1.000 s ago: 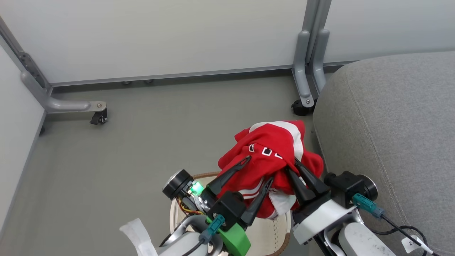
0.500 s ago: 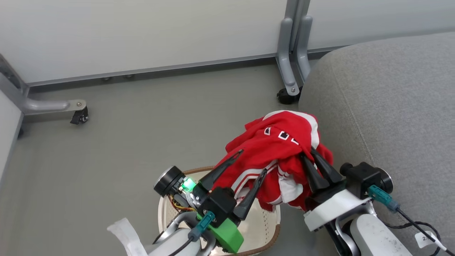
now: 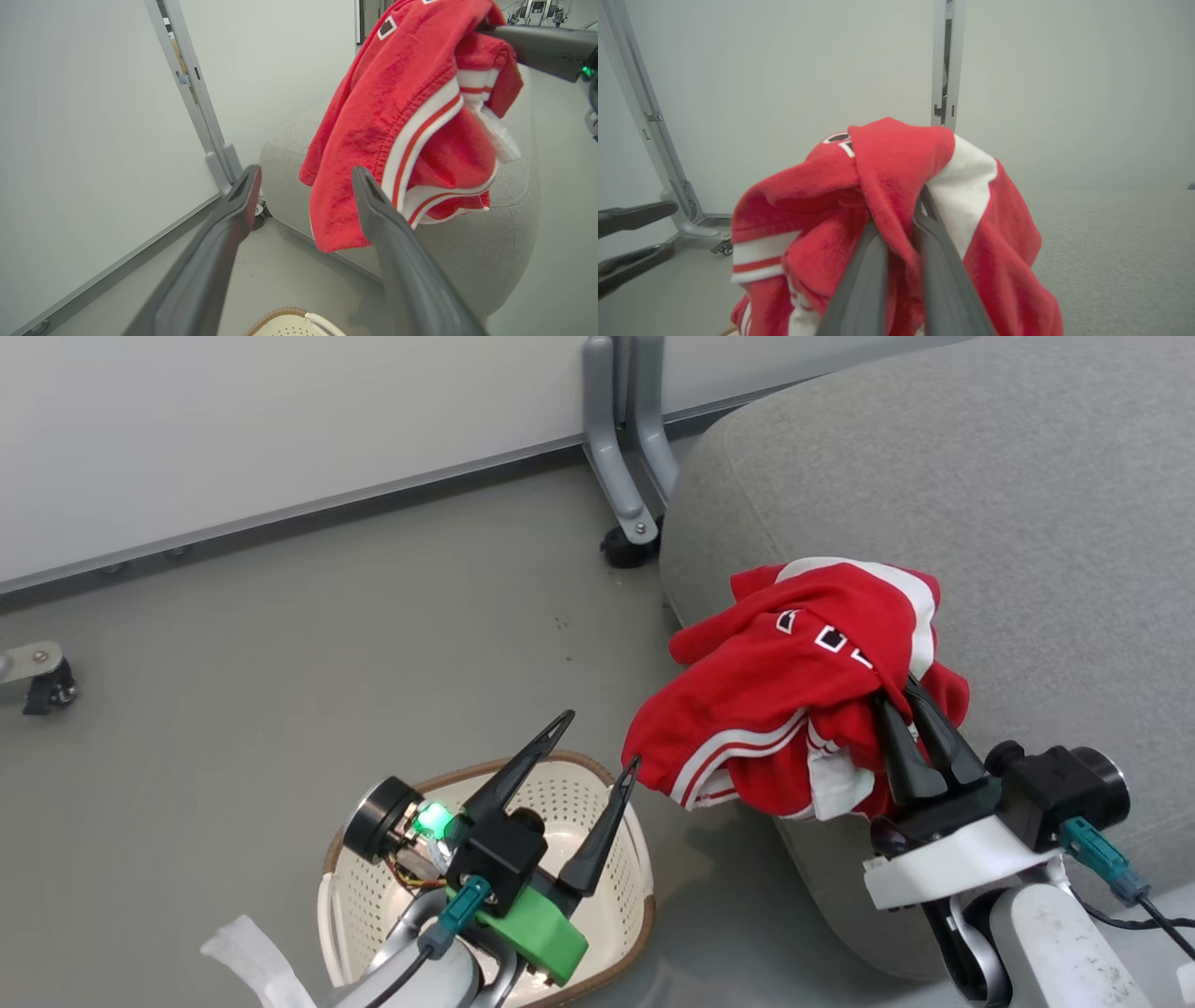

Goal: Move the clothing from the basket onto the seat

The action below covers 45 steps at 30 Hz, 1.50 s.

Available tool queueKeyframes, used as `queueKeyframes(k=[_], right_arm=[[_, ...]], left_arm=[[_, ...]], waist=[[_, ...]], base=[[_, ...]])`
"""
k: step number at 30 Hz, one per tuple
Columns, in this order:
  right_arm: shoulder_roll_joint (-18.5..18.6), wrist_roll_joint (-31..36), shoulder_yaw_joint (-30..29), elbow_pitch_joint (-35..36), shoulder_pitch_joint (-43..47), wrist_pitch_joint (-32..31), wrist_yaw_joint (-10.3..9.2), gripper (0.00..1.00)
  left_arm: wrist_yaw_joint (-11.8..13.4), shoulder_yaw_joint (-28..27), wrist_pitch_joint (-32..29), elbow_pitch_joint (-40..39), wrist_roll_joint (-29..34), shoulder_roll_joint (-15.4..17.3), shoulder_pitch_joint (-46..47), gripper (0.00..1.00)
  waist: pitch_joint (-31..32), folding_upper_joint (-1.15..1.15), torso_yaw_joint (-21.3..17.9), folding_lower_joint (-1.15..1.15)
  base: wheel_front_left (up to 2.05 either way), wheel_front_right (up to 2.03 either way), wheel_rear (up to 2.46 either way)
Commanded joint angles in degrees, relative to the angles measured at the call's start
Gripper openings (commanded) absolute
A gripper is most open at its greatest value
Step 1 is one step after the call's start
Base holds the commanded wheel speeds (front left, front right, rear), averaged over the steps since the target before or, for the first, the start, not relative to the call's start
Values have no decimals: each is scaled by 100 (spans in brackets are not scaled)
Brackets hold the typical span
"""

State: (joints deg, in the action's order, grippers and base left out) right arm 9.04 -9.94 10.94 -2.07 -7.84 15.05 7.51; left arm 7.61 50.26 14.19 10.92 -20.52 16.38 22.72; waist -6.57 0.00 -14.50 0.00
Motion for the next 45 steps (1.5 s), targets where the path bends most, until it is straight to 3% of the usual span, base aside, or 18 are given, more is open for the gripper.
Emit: queueKeyframes(k=[1, 9, 13, 18, 23, 32, 38, 45], right_arm=[[-9, 42, -34, 88, 82, 20, -5, 0], [-80, 125, -162, 519, 346, 20, -5, 0], [-176, 157, -331, 701, 458, 20, -5, 0], [-270, 165, -527, 868, 634, 20, -5, 0], [-344, 36, -700, 978, 605, 20, -5, 0], [-246, 66, -1385, 1174, -205, 20, -5, 0], [268, -283, -1777, 1110, -1245, 20, -5, 0], [1582, -535, -2151, 454, -2485, 20, -6, 0]], left_arm=[[-11, -32, 22, -38, -34, 89, -97, 100], [-58, 21, -43, -135, -105, 313, -254, 100], [-93, 90, -136, -164, -42, 367, -175, 100], [-219, 181, -188, -157, -76, 307, -35, 100], [-146, 236, -205, -84, 66, 311, 49, 100], [-205, 282, -290, -218, 185, 354, 354, 100], [-296, 266, -415, -256, 371, 443, 829, 100], [-387, 167, -520, -349, 567, 679, 1402, 100]], waist=[[-245, 0, -580, 0], [-372, 0, -1435, 0], [-473, 0, -1657, 0], [-555, 0, -1676, 0], [-680, 0, -1644, 0], [-1341, 0, -1106, 0], [-2147, 0, -626, 0], [-3030, 0, -208, 0]], base=[[0, 0, 0], [0, 0, 0], [0, 0, 0], [0, 0, 0], [0, 0, 0], [0, 0, 0], [0, 0, 0], [0, 0, 0]])
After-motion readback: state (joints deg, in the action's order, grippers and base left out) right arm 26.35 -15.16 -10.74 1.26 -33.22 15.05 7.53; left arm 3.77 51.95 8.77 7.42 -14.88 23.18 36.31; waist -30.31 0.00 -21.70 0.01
